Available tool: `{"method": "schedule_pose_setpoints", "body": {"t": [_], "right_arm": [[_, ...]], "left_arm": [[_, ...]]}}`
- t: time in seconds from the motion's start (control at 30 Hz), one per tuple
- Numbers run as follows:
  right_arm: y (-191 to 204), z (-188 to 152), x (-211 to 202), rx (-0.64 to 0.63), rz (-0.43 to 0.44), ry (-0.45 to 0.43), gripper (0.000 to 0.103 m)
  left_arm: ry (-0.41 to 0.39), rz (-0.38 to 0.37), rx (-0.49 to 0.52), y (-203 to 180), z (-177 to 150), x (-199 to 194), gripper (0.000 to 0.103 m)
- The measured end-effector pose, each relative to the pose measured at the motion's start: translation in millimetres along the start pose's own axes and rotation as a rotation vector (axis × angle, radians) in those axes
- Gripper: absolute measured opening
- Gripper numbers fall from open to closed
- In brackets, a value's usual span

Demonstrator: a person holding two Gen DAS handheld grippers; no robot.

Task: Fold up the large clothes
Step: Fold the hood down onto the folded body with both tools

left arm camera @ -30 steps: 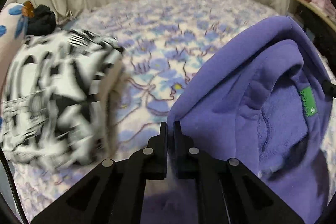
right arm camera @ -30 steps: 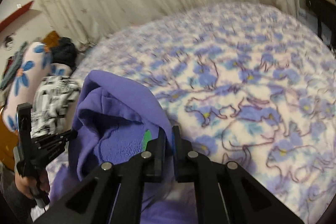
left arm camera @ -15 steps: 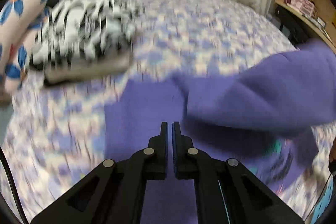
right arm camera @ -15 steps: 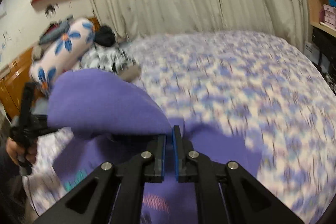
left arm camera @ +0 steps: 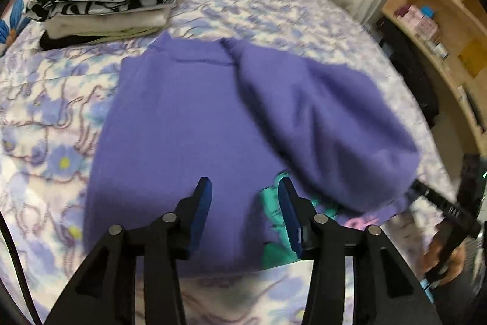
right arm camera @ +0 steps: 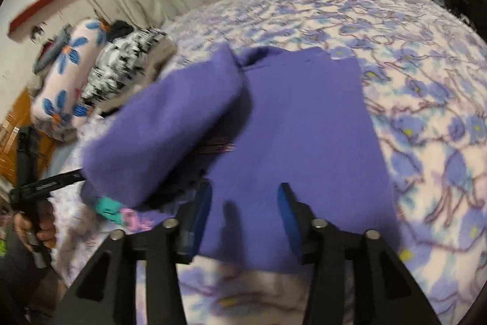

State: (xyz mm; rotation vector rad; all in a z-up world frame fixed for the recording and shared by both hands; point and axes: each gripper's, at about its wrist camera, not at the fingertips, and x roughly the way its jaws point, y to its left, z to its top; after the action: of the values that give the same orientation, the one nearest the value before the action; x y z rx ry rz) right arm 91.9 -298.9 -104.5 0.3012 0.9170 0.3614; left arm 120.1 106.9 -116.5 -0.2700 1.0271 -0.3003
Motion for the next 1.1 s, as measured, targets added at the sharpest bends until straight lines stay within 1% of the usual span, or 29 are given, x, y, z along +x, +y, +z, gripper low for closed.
{"method": "schedule_pose_setpoints", "body": {"t": [0.07, 0.13, 0.17, 0.27, 0.33, 0.43, 0.5, 0.57, 0.6, 0.63, 0.67, 0.7, 0.73, 0.77, 0.8, 0.83, 0.87, 0.9, 0.97, 1.0, 1.03, 1.1], "right_arm": [[8, 4, -1, 0.021, 0.061, -0.006, 0.058], [13, 10, 1, 0.053, 0.124, -0.005, 0.063], [15, 13, 3, 0.076, 0.157, -0.003, 0.064], [14, 23, 11, 0.135, 0.214, 0.006, 0.065], [12, 27, 18, 0.165, 0.229, 0.02, 0.065], [9, 29, 32, 0.213, 0.258, 0.047, 0.065], [8, 30, 42, 0.235, 0.267, 0.06, 0.065], [9, 29, 52, 0.243, 0.268, 0.071, 0.065], [10, 28, 54, 0.246, 0.272, 0.07, 0.065], [10, 28, 57, 0.251, 0.277, 0.068, 0.065], [10, 28, 59, 0.254, 0.277, 0.066, 0.065], [11, 28, 60, 0.253, 0.269, 0.062, 0.064], [14, 29, 61, 0.237, 0.257, 0.057, 0.056], [18, 30, 61, 0.21, 0.252, 0.057, 0.035], [18, 30, 61, 0.21, 0.252, 0.057, 0.025], [21, 31, 60, 0.191, 0.241, 0.058, 0.02], [33, 32, 52, 0.144, 0.216, 0.031, 0.017], [37, 32, 47, 0.13, 0.225, 0.019, 0.017], [48, 28, 37, 0.105, 0.243, -0.014, 0.016], [50, 25, 36, 0.093, 0.236, -0.025, 0.016], [51, 21, 37, 0.084, 0.221, -0.028, 0.016], [49, 7, 56, 0.09, 0.164, 0.024, 0.016]], "left_arm": [[-0.004, -0.049, -0.017, -6, 6, 4, 0.045], [-0.002, -0.107, -0.045, -8, 9, 9, 0.047], [0.002, -0.139, -0.064, -9, 9, 14, 0.047], [0.032, -0.233, -0.124, -6, 11, 32, 0.048], [0.048, -0.291, -0.161, -4, 13, 46, 0.049], [0.046, -0.348, -0.193, -3, 12, 60, 0.055], [0.033, -0.385, -0.211, -3, 12, 67, 0.055], [0.019, -0.401, -0.218, -5, 13, 71, 0.053], [0.004, -0.403, -0.215, -8, 14, 71, 0.047], [0.0, -0.409, -0.208, -10, 15, 70, 0.019], [0.006, -0.386, -0.198, -14, 17, 71, 0.01], [0.004, -0.354, -0.194, -17, 19, 70, 0.01], [-0.002, -0.326, -0.179, -21, 21, 67, 0.008], [-0.01, -0.285, -0.15, -26, 22, 61, 0.008], [-0.018, -0.232, -0.112, -33, 24, 54, 0.007], [-0.028, -0.19, -0.079, -38, 27, 48, 0.007], [-0.051, -0.13, -0.031, -47, 29, 36, 0.007], [-0.069, -0.077, 0.005, -52, 30, 27, 0.007], [-0.096, 0.002, 0.05, -58, 31, 9, 0.007], [-0.102, 0.033, 0.062, -59, 30, 4, 0.007], [-0.096, 0.067, 0.074, -57, 26, 1, 0.007], [-0.059, 0.127, 0.102, -55, 16, 12, 0.007]]}}
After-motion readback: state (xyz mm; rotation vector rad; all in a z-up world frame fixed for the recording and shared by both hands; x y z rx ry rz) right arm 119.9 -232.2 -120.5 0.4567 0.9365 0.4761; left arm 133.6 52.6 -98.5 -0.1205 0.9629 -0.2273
